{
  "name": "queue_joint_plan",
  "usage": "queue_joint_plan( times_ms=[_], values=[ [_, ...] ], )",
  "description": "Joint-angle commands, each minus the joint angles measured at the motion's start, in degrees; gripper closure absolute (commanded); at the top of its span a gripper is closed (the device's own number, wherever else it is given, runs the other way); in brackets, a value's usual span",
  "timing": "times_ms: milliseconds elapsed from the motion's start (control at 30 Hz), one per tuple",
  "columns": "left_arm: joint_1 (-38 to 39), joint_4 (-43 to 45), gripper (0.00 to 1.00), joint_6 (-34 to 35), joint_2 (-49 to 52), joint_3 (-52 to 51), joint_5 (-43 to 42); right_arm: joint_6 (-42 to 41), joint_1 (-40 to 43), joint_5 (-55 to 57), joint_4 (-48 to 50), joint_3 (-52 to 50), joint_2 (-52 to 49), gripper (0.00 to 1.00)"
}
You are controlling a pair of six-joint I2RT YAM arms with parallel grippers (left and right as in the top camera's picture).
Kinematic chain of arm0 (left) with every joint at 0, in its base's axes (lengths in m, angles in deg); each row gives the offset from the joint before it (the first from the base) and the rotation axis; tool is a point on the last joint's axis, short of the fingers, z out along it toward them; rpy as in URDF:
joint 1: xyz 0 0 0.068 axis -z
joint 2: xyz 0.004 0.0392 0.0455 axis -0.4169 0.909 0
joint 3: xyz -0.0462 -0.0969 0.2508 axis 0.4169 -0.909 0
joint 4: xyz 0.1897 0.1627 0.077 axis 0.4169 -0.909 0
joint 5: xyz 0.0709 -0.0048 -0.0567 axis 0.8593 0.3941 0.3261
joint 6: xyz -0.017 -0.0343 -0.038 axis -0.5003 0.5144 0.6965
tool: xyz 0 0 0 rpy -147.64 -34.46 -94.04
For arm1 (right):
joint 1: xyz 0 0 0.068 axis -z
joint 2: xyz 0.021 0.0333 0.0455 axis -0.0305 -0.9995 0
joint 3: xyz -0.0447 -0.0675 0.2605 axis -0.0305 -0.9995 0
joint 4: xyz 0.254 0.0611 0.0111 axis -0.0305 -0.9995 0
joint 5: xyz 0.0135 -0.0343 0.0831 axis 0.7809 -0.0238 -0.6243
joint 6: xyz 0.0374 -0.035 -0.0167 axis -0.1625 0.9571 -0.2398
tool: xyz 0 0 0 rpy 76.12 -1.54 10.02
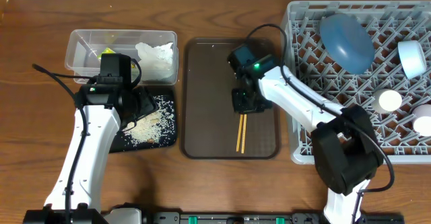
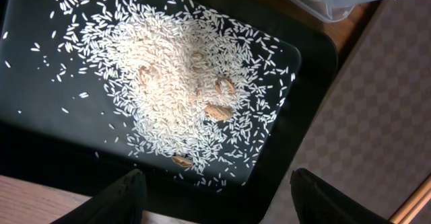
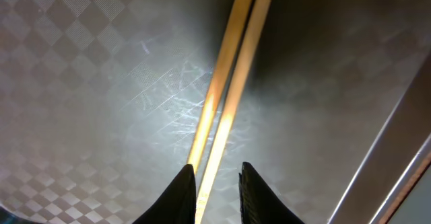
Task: Sort waste into correct bins and load items into the dishwasher rack
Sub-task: 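Reach the right gripper to the chopsticks on the brown tray and grasp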
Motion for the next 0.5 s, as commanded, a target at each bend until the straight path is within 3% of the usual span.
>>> queue_joint_plan(
  times_ms=[0, 467],
  values=[
    [-0.31, -0.22, 0.29, -0.09, 0.31, 0.44, 0.48, -3.34, -1.49, 2.43, -0.11, -0.39, -1.03, 0.78],
    [-0.31, -0.22, 0.29, -0.09, 0.31, 0.44, 0.48, -5.97, -1.97, 3.65, 1.68, -5.01, -1.03, 0.77]
  ],
)
